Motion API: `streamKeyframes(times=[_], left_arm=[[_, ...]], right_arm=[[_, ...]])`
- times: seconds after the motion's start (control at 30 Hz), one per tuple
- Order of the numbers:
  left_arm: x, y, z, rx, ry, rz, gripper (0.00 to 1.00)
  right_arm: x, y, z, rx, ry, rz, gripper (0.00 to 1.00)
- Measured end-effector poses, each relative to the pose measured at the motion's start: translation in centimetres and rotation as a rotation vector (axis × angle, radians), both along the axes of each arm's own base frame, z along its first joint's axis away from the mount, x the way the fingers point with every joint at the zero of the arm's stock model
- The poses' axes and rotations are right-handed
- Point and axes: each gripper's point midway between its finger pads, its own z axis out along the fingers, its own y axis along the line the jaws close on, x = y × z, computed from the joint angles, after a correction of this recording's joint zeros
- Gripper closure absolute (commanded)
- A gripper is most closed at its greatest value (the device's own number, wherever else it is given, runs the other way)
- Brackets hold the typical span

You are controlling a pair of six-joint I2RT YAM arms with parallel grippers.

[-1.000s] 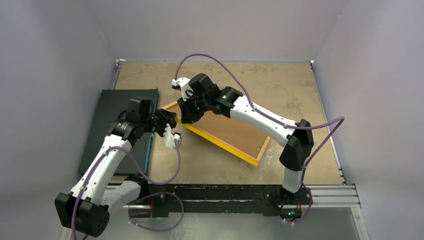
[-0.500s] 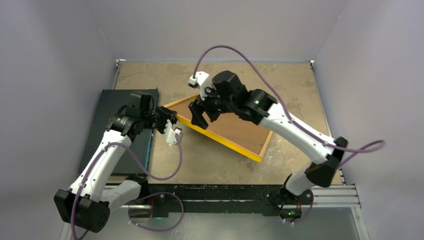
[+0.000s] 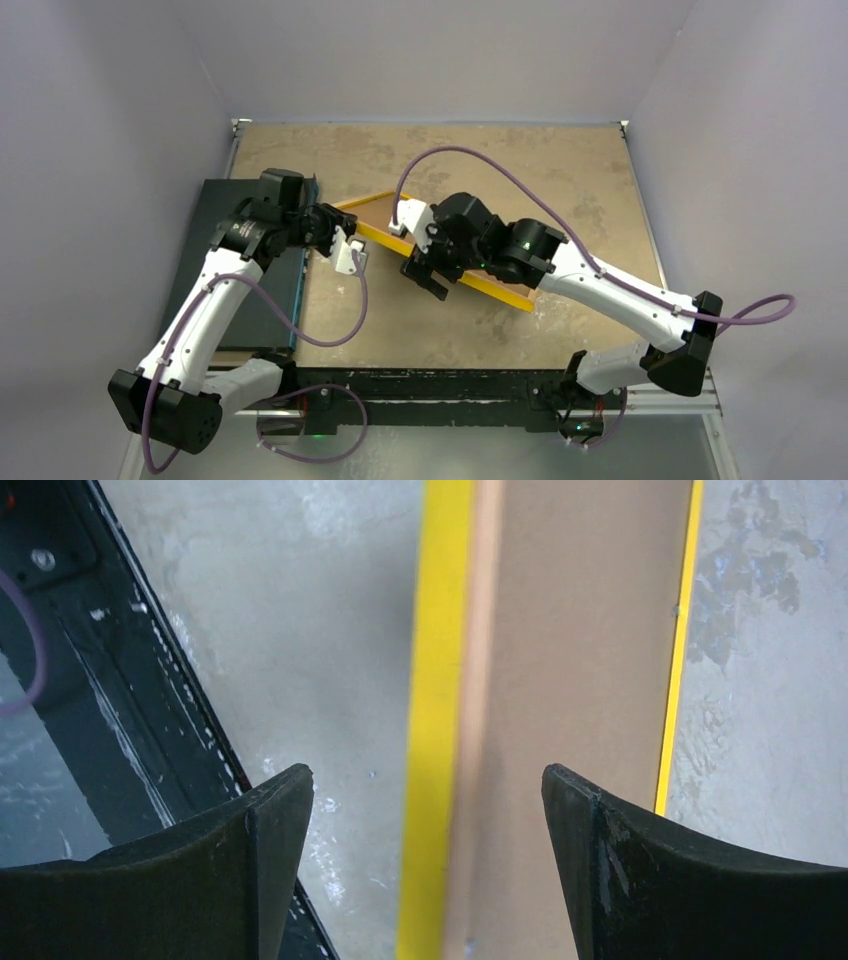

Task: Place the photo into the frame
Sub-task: Turn over the photo frame at the center of the board.

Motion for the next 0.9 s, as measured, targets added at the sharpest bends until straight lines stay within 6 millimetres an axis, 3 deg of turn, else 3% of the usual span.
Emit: streamKeyframes(times=[0.23, 0.47, 0.6, 0.77, 0.83, 0.9], left_arm=[[0.2, -0.3, 0.8, -0.032, 0.02, 0.016, 1.0], [0.2, -0.4, 0.8, -0.042, 0.037, 0.031, 1.0], [0.2, -0.3, 0.8, -0.054, 0.057, 0.051, 0.98], [0.9, -0.2, 1.8, -0.095, 0.053, 0.093, 0.78], [1.2, 0.0, 2.4, -0.125, 0.06, 0.128, 0.58], [1.5, 0.2, 3.2, -0.176, 0.07, 0.171, 0.49]], right_arm=[[-1.0, 0.4, -1.6, -0.09, -0.096, 0.024, 0.25], [0.5, 0.9, -2.0, -0.172, -0.254, -0.036, 0.5], [1.6, 0.8, -1.8, -0.223, -0.333, -0.073, 0.72], [2.4, 1.3, -0.4, -0.234, -0.354, -0.099, 0.86], [2.4, 1.4, 0.3, -0.226, -0.35, -0.107, 0.87], [2.6, 1.6, 1.0, -0.201, -0.334, -0.132, 0.87]])
